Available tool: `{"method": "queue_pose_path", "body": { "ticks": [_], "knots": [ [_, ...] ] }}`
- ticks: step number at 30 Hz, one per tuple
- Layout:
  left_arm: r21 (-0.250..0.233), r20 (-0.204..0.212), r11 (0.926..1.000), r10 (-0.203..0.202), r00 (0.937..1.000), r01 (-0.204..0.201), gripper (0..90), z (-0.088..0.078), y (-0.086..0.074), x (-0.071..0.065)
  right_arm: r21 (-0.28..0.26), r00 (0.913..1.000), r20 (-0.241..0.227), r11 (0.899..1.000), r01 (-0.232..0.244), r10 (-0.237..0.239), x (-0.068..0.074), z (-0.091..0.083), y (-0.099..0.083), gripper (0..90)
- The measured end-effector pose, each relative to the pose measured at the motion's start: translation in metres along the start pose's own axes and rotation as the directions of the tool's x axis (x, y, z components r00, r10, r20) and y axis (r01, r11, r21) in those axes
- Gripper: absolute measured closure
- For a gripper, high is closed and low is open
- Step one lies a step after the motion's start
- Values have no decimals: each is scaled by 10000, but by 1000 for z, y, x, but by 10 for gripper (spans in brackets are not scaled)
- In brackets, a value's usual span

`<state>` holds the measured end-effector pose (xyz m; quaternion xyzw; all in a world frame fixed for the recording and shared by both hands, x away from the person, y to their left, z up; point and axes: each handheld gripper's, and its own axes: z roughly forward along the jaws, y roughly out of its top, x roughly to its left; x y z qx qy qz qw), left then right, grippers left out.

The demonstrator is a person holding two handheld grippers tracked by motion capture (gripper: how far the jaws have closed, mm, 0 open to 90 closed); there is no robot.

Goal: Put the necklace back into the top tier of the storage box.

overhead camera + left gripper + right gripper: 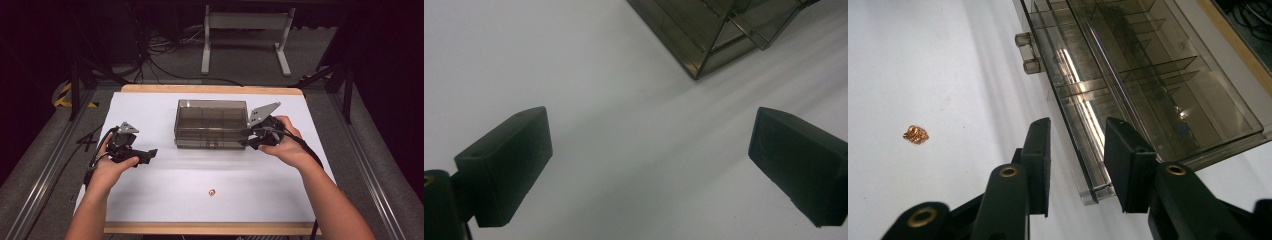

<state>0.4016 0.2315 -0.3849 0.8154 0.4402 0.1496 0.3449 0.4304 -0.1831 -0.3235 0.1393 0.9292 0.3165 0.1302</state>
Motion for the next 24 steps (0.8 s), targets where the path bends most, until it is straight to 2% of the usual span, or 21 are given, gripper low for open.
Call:
{"method": "queue_pose_path", "body": {
  "ticks": [8, 9, 14, 19, 24],
  "knots": [
    [-10, -46, 10000, -12, 10000, 12, 45, -2, -2, 1, 500, 9997, -204, 9986, 148, -138, -5, 8, 6, 709],
    [-15, -25, 10000, -29, 10000, 29, 45, -2, -2, 1, 648, 9991, -408, 9978, 110, -84, -7, 10, 7, 712],
    [14, -63, 10000, -46, 10000, 47, 46, -3, -3, 1, 1029, 9984, -540, 9945, 214, -159, -10, 15, 10, 725],
    [14, -20, 10000, -59, 10000, 59, 45, -3, -4, 2, 1424, 9975, -679, 9894, 276, -180, -11, 21, 13, 730],
    [40, 4, 10000, -40, 10000, 40, 45, -4, -3, 2, 1931, 9964, -800, 9803, 416, -266, -11, 28, 14, 742]
  ]
}}
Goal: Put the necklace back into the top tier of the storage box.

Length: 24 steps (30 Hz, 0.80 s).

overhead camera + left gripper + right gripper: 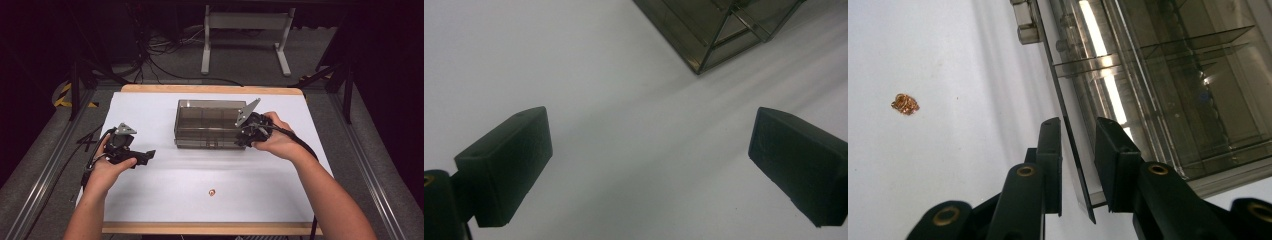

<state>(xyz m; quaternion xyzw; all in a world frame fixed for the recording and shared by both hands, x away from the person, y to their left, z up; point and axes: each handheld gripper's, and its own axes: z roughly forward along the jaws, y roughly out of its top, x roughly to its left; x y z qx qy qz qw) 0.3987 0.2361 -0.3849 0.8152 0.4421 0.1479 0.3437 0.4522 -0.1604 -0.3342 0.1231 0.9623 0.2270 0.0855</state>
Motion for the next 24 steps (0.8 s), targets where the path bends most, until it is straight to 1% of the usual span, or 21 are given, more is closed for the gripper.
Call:
{"method": "queue_pose_path", "body": {
  "ticks": [4, 5, 6, 8, 9, 13, 15, 17, 18, 20, 21, 22, 23, 24],
  "knots": [
    [-12, -16, 10000, 24, 10000, -24, 45, 0, 0, 0, 252, 9999, -56, 9996, 115, -114, 1, 3, 2, 758],
    [-8, -16, 10000, 25, 10000, -25, 45, 0, 0, 0, 382, 10000, -74, 9993, 43, -40, 2, 4, 2, 766],
    [-5, -11, 10000, 30, 10000, -30, 45, 0, 0, 0, 394, 9998, -53, 9991, 176, -174, 1, 5, 3, 775],
    [-1, -19, 10000, 19, 10000, -19, 45, 0, 0, -1, 452, 9997, -62, 9987, 255, -252, 1, 5, 3, 786],
    [4, -16, 10000, 27, 10000, -26, 45, 0, 0, -1, 495, 9996, -135, 9985, 242, -235, 2, 5, 4, 794],
    [35, -25, 10000, 21, 10000, -21, 45, 0, 0, -1, 630, 9997, -91, 9978, 216, -210, 2, 5, 4, 820],
    [11, -8, 10000, 44, 10000, -44, 45, 0, 0, 0, 678, 9996, -200, 9975, 202, -189, 3, 5, 5, 826],
    [10, -18, 10000, 26, 10000, -25, 45, 0, 0, 0, 859, 9993, -231, 9958, 310, -291, 7, 4, 7, 832],
    [5, -20, 10000, 36, 10000, -36, 45, 0, 0, 0, 867, 9989, -248, 9953, 424, -404, 8, 4, 7, 836],
    [-12, -19, 10000, 50, 10000, -50, 46, 0, 1, 0, 1015, 9986, -251, 9936, 485, -462, 12, 4, 9, 840],
    [-16, -30, 10000, 30, 10000, -30, 45, 0, 1, -1, 1035, 9980, -248, 9927, 612, -590, 13, 4, 10, 841],
    [-12, -14, 10000, 30, 10000, -30, 45, 0, 1, -1, 1079, 9978, -235, 9921, 641, -620, 15, 4, 10, 843],
    [-20, -24, 10000, 29, 10000, -29, 45, 0, 1, -1, 1197, 9982, -312, 9913, 539, -506, 17, 3, 10, 845],
    [-24, -24, 10000, 23, 10000, -23, 45, 0, 1, -1, 1132, 9975, -308, 9914, 662, -631, 18, 3, 10, 847]
  ]
}}
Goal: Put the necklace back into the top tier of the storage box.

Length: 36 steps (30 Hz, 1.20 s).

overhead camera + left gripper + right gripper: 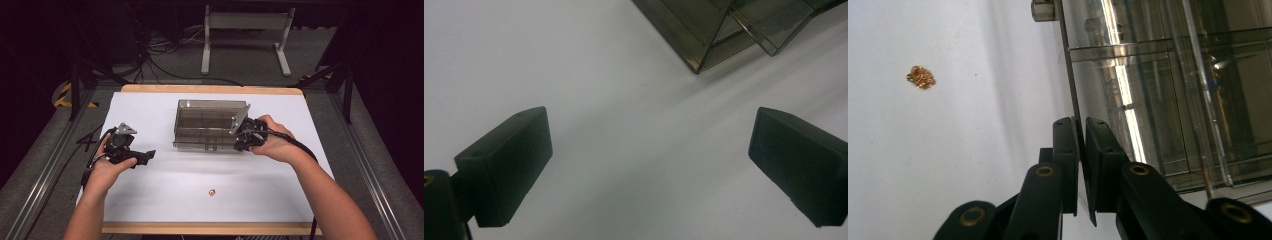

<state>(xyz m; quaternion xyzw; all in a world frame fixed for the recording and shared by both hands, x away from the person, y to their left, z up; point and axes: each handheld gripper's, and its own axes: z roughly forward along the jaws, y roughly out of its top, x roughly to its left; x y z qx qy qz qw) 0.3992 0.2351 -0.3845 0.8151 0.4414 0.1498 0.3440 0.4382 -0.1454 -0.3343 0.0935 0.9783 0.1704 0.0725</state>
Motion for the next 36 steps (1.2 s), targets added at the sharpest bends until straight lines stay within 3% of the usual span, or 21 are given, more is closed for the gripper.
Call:
{"method": "queue_pose_path", "body": {
  "ticks": [23, 36],
  "knots": [
    [33, 9, 10000, 26, 10000, -27, 45, 0, 3, 1, 201, 9983, -187, 9983, 548, -544, 26, -5, -4, 861],
    [47, -18, 10000, 13, 10000, -13, 45, 0, 3, 1, 244, 9965, -60, 9962, 834, -832, 36, -5, -6, 865]
  ]
}}
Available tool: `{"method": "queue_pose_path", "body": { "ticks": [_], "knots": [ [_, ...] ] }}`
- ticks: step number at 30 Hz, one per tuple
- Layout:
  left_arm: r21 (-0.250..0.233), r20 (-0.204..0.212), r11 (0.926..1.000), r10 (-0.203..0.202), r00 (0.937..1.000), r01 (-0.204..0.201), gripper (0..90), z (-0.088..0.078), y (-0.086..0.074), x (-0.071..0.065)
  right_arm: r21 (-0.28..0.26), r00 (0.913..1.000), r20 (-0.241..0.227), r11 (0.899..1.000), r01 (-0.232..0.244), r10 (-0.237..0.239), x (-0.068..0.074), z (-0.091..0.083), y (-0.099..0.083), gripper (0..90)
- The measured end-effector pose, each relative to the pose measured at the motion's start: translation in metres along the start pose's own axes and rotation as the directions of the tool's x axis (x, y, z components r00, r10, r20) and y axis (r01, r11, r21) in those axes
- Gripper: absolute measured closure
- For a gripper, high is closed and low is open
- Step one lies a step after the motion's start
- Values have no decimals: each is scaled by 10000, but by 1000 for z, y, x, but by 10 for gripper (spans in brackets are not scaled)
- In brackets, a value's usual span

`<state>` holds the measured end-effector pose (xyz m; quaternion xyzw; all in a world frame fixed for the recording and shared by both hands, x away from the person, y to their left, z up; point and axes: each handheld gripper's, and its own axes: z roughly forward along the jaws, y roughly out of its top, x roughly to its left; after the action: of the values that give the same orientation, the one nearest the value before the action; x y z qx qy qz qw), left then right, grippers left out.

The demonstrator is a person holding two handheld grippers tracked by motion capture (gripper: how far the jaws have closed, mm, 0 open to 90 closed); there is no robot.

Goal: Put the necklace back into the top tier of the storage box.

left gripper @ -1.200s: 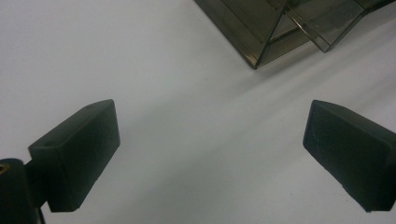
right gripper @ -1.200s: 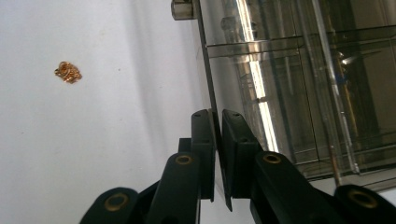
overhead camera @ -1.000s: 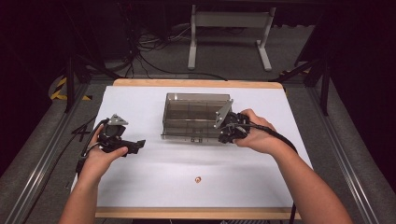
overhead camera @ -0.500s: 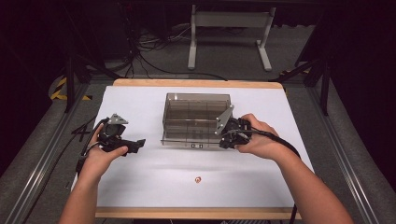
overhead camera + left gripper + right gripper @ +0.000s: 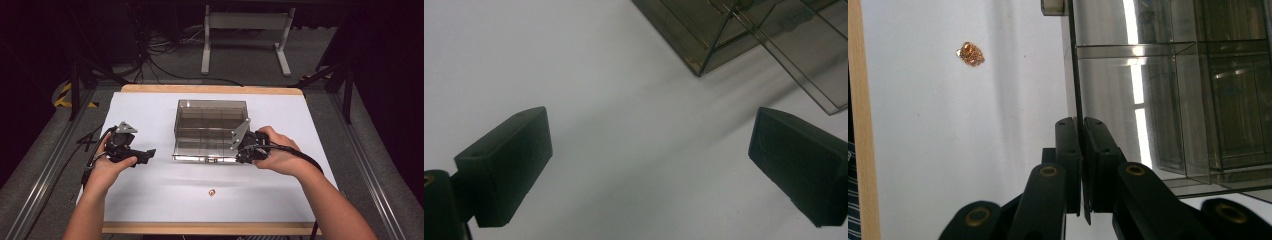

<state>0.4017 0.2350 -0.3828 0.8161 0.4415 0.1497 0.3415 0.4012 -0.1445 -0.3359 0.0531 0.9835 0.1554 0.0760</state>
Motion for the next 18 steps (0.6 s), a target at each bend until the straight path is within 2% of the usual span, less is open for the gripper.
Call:
{"method": "queue_pose_path", "body": {
  "ticks": [10, 18],
  "knots": [
    [18, -25, 10000, 7, 10000, -7, 45, 1, 0, 0, 149, 10000, -44, 9999, 71, -70, 3, 5, -4, 868],
    [24, -54, 10000, -2, 10000, 2, 45, 0, 0, 0, 70, 10000, 22, 10000, 3, -4, 4, 6, -5, 861]
  ]
}}
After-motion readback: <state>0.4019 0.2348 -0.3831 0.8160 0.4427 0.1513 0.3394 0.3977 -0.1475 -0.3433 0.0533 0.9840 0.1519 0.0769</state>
